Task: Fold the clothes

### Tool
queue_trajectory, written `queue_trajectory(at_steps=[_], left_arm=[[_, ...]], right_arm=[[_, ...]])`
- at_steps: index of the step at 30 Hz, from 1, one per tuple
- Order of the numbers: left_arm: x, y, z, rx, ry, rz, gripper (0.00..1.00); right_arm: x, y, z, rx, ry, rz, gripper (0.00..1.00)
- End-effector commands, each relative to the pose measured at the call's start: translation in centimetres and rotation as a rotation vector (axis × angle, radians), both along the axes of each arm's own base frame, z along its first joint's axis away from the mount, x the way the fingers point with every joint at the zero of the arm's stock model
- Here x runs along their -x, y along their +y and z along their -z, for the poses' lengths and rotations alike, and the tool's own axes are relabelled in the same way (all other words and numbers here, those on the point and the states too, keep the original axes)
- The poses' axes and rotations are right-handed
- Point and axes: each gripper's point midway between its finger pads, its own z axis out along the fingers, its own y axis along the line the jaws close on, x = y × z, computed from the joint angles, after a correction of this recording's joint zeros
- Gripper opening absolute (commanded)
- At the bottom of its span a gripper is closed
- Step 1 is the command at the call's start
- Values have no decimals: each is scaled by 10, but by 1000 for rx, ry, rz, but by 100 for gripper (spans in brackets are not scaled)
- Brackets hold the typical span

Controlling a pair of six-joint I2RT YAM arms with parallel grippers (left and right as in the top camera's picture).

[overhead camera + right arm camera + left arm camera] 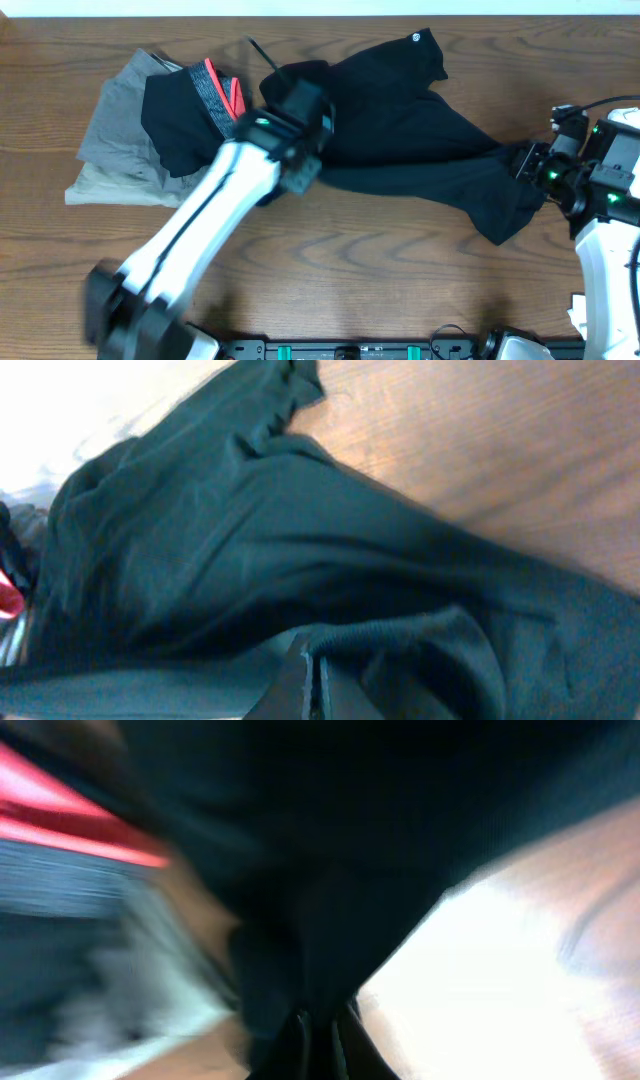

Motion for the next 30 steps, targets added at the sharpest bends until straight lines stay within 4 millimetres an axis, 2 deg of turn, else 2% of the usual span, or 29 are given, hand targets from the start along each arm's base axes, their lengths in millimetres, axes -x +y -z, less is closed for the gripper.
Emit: queue_trajectory(at_steps=[1, 4, 5, 7, 11, 15, 20, 22, 27, 30], left_arm=[[-14, 22, -113, 67, -336, -136, 6], [-6, 29, -190, 189, -535, -154, 6], [-1, 32, -209, 221, -583, -157, 6], [9, 38, -244, 276, -666, -161, 6], [32, 48, -294, 337, -780, -138, 6], [51, 46, -311, 368, -794, -86, 6], [70, 32, -310, 397, -744, -3, 6], [77, 26, -310, 408, -730, 24, 6], [101, 0, -325, 495, -728, 129, 6], [111, -2, -328, 515, -716, 147, 6]], right_arm=[[-2, -12, -52, 34, -56, 88, 1], [11, -19, -80, 70, -17, 129, 1], [14, -20, -91, 78, -14, 137, 1], [19, -22, -115, 109, -30, 142, 2], [28, -26, -175, 163, -115, 159, 1], [33, -27, -223, 191, -222, 171, 1], [50, -25, -271, 230, -312, 192, 1], [58, -28, -281, 252, -316, 221, 1], [86, -32, -302, 298, -326, 281, 1], [106, -32, -314, 324, -348, 315, 1]])
